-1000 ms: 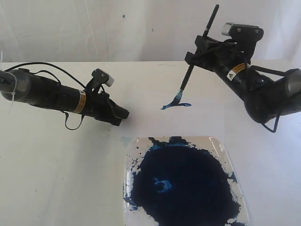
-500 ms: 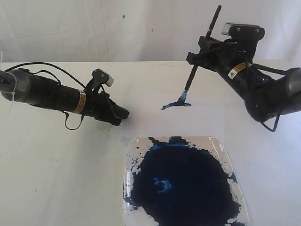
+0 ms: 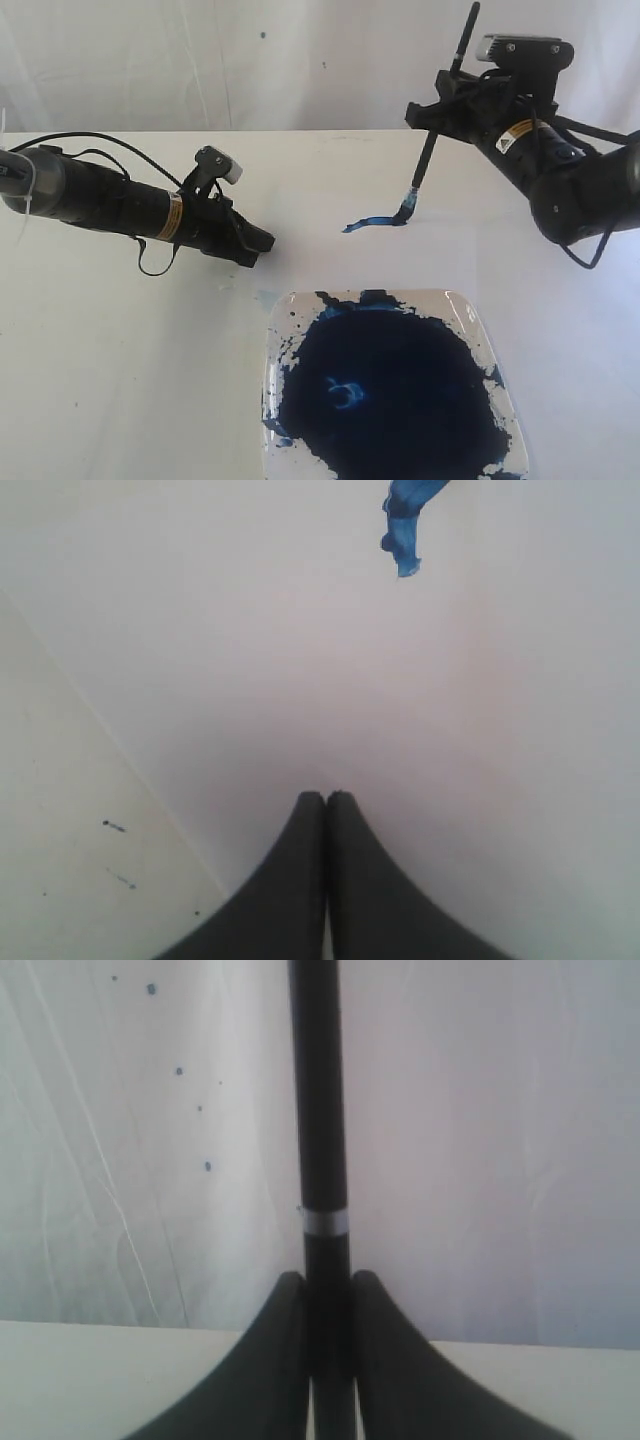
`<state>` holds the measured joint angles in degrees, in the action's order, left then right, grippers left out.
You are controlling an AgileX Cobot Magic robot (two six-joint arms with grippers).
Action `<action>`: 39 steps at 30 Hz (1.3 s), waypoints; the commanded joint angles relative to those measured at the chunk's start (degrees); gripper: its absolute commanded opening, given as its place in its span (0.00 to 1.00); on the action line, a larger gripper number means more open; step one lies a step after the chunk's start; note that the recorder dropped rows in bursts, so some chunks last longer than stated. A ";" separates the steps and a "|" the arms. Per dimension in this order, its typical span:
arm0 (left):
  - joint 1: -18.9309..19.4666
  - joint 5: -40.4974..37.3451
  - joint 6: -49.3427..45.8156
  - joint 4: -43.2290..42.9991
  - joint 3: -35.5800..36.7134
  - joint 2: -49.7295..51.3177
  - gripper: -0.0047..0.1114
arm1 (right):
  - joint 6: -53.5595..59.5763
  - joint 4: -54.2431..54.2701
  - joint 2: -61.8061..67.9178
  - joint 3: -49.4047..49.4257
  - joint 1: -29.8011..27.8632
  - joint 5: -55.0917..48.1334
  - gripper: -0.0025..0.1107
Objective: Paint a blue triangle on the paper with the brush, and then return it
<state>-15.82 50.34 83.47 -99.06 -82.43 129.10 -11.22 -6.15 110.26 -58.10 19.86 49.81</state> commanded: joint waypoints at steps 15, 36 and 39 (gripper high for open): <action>-0.35 -0.88 0.01 -0.89 0.02 0.18 0.04 | -9.55 -14.24 -9.52 1.40 3.43 -0.79 0.02; -0.35 -0.87 0.01 -0.89 0.02 0.18 0.04 | 21.31 32.19 -2.63 -4.71 16.69 -4.98 0.02; -0.35 -0.87 0.01 -0.89 0.02 0.18 0.04 | 21.31 32.19 -1.53 -5.65 16.78 -4.32 0.02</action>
<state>-15.82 50.34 83.47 -99.06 -82.43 129.10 9.51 25.78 108.33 -62.94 36.58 43.97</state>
